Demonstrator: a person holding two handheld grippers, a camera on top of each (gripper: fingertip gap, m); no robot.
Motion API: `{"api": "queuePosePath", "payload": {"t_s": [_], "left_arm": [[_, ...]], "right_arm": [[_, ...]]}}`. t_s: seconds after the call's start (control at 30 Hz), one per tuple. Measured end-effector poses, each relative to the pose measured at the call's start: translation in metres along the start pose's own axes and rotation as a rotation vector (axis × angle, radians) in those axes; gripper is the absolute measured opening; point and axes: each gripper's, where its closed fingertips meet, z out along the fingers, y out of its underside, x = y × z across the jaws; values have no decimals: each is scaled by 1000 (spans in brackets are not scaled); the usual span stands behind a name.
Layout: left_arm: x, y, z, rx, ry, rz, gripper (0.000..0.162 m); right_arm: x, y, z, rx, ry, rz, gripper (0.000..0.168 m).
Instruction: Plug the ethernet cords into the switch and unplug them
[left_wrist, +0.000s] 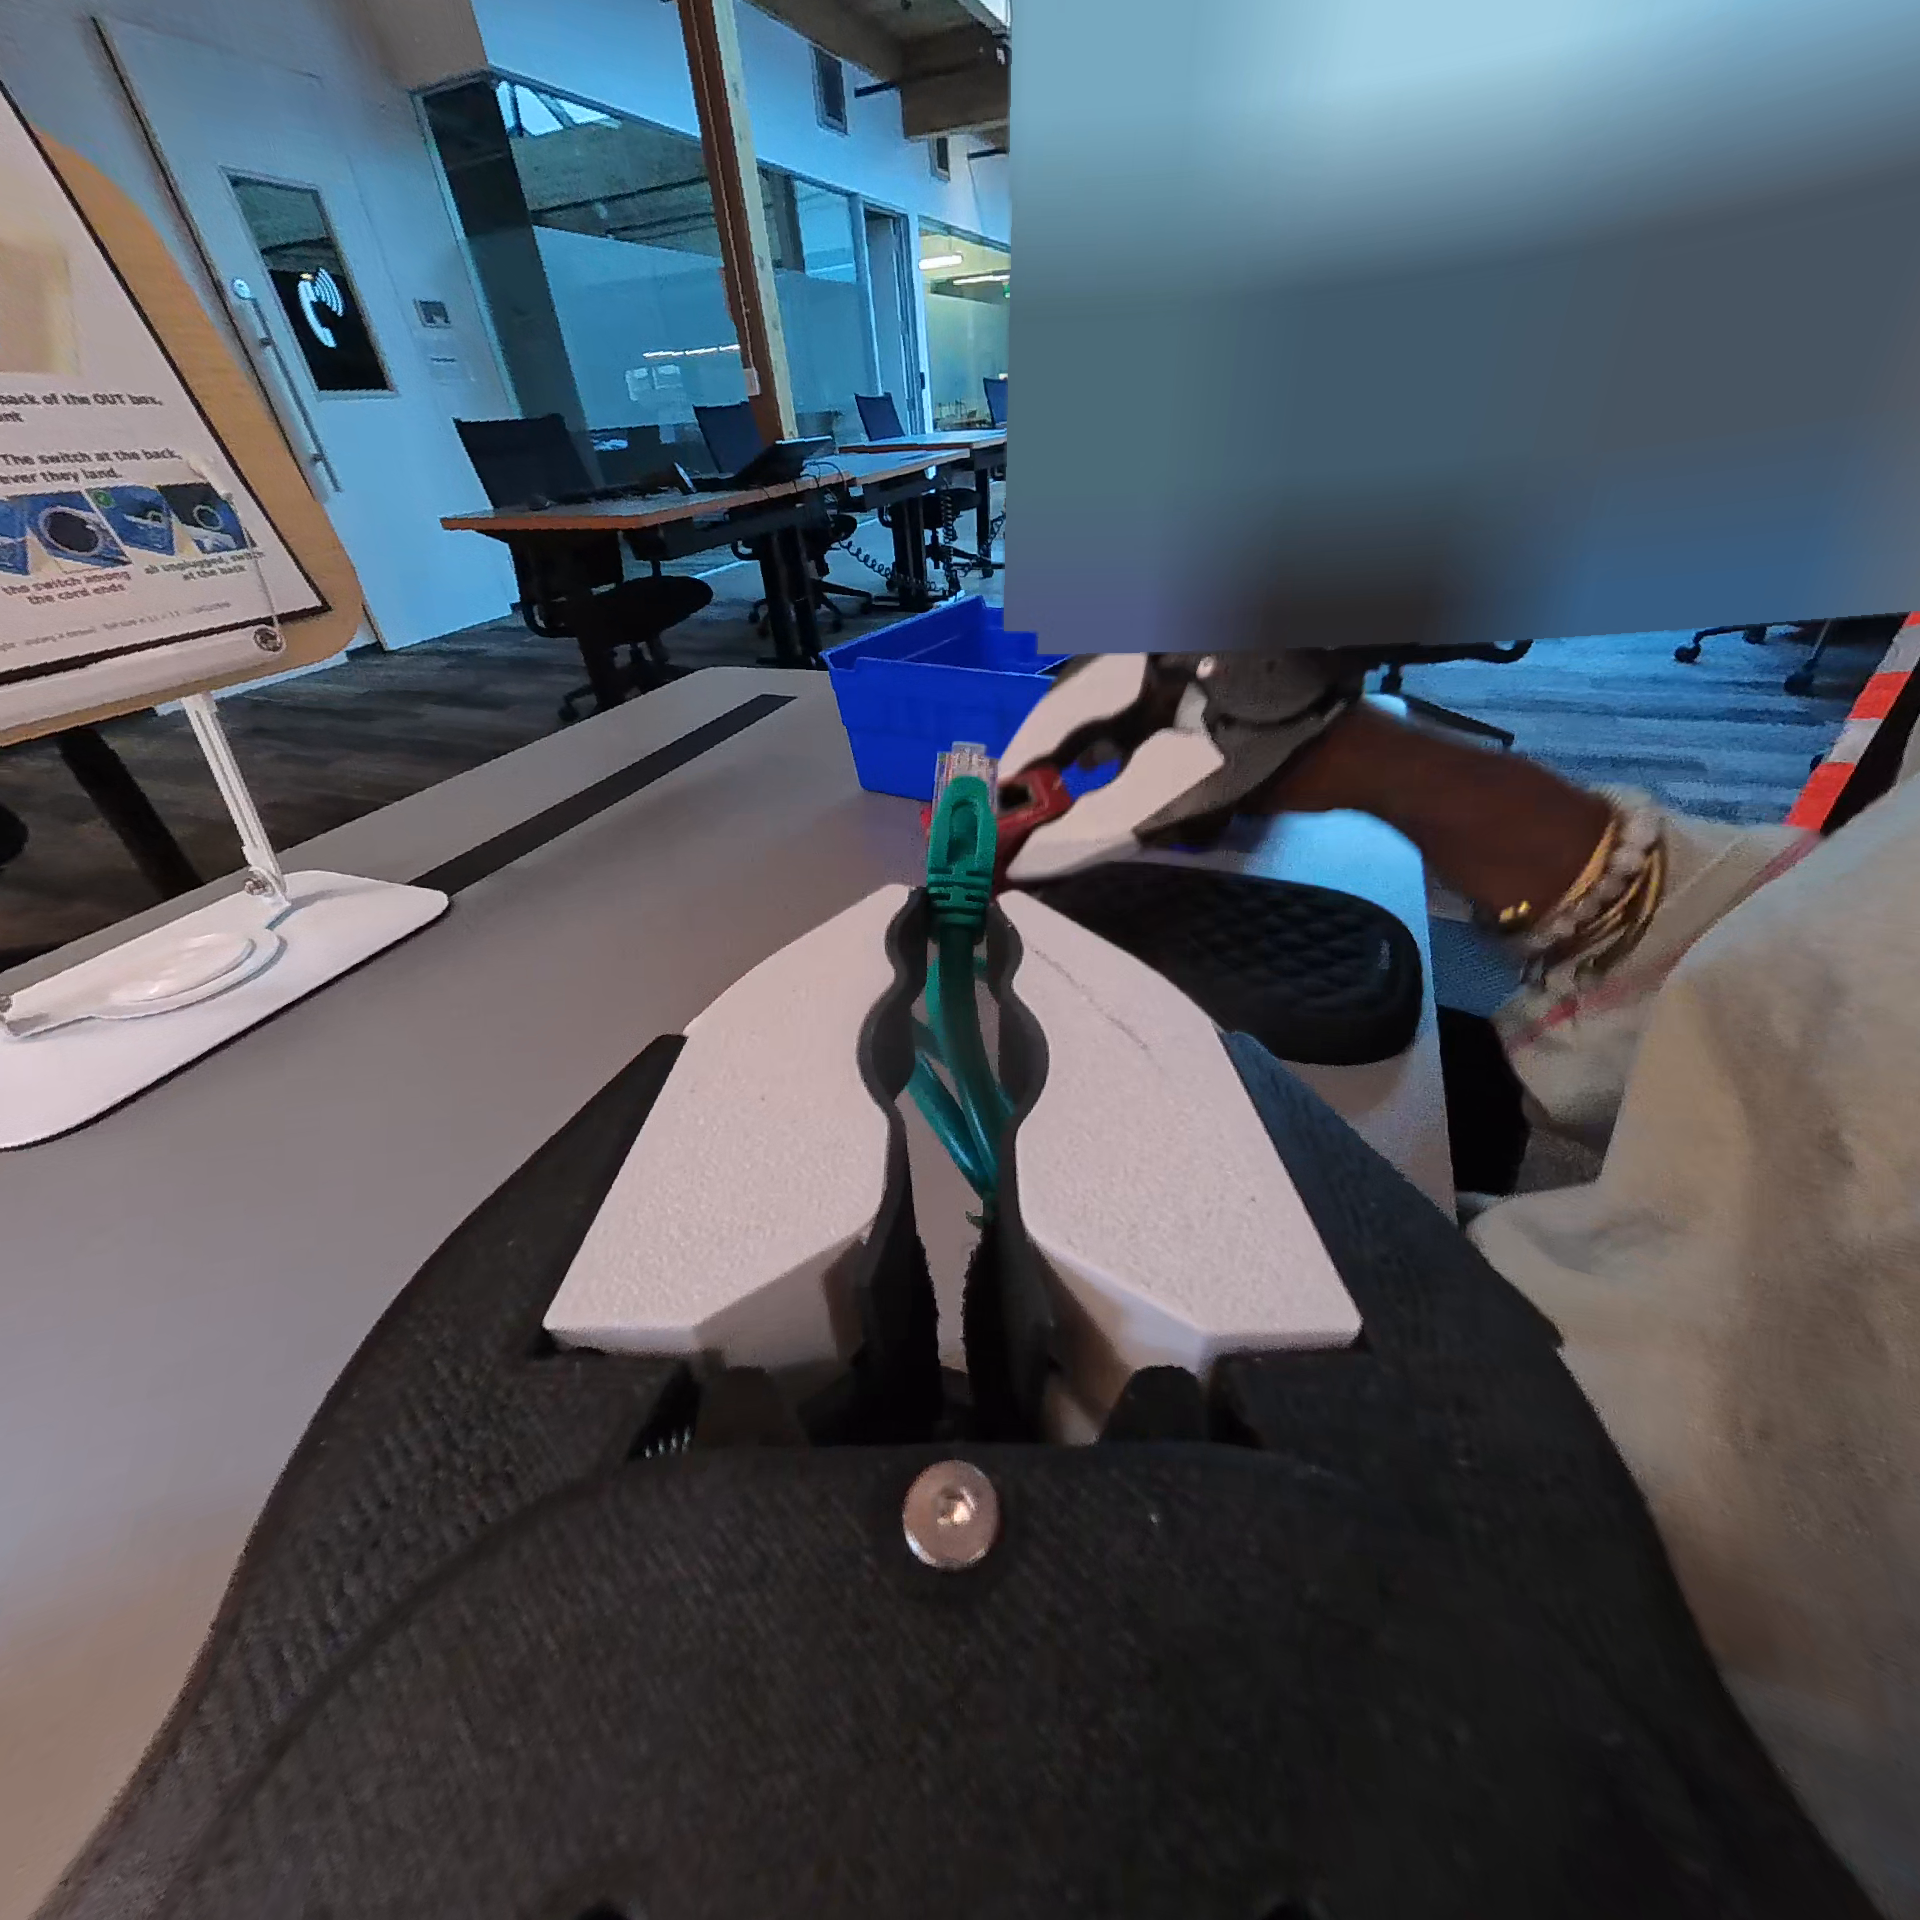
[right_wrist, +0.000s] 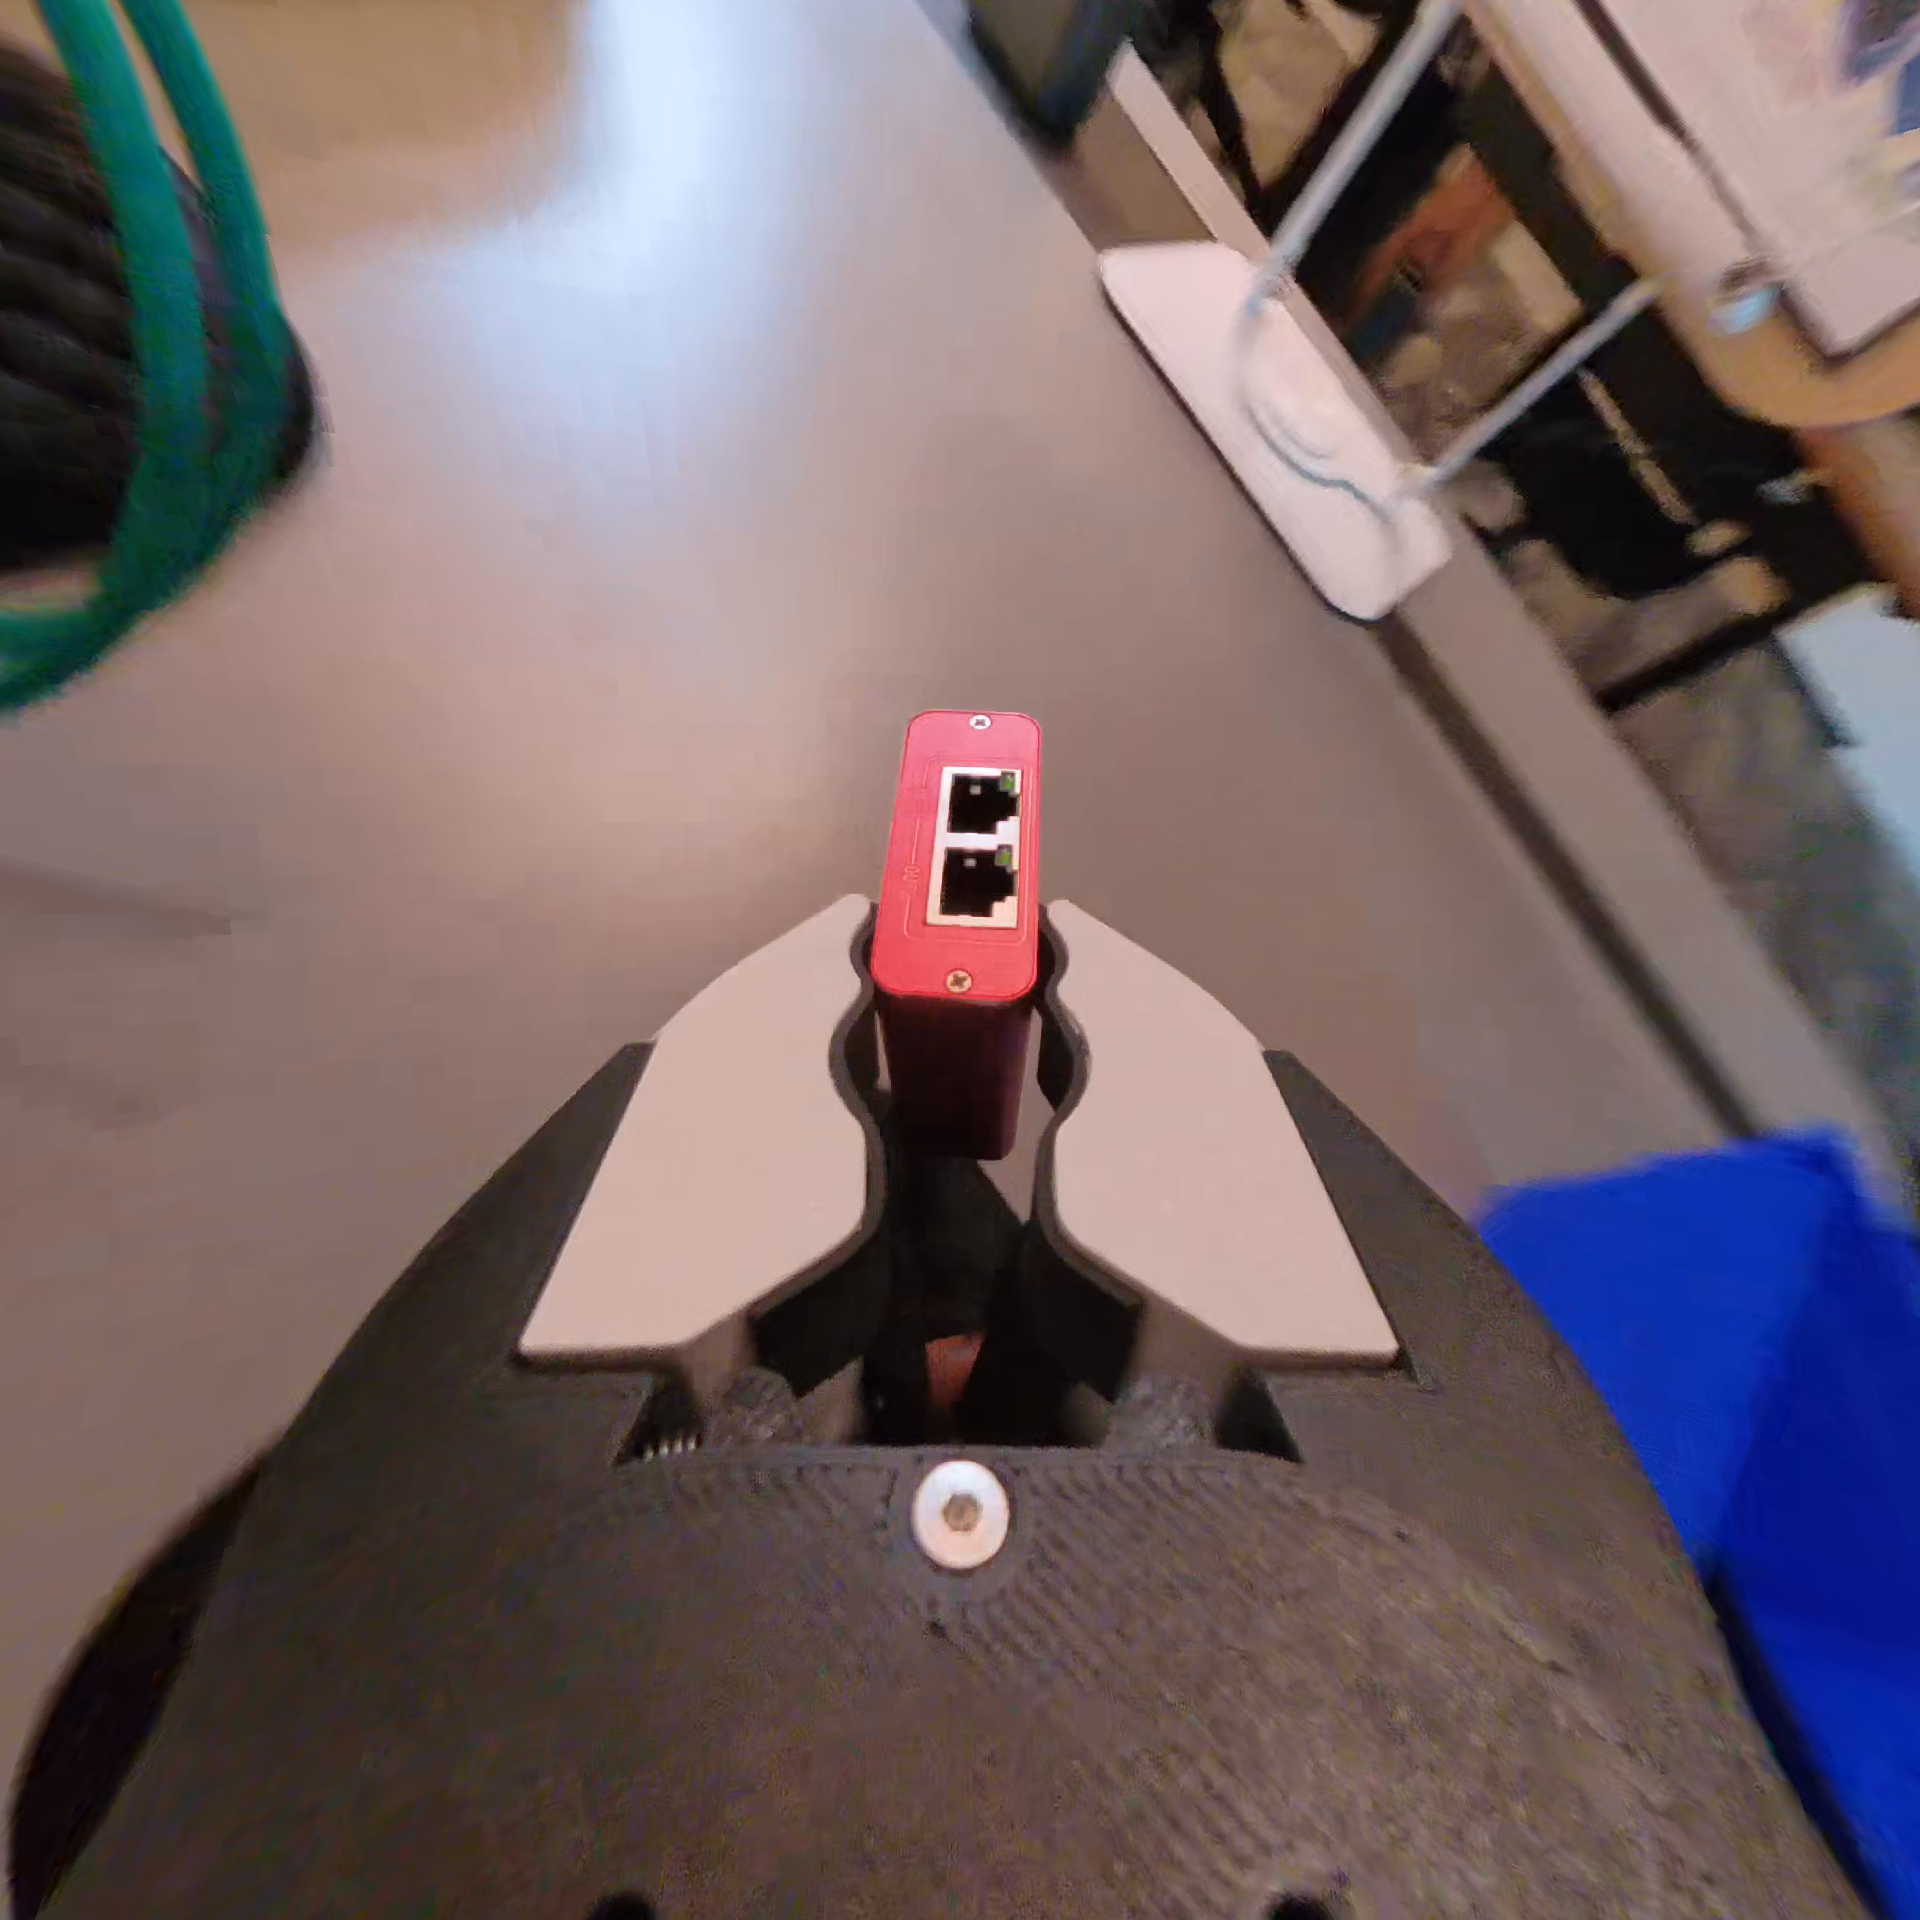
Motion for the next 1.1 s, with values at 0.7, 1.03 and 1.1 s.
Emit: {"api": "queuePosePath", "payload": {"t_s": [0.7, 1.03, 1.1], "left_arm": [[10, 9, 5, -42, 40, 45, 10], [14, 15, 7, -77, 62, 52, 10], [17, 19, 8, -110, 76, 55, 10]], "right_arm": [[-38, 43, -37, -345, -481, 31, 49], [-35, 64, -52, -369, -714, -203, 86], [-39, 80, -48, -464, -725, -268, 94]]}}
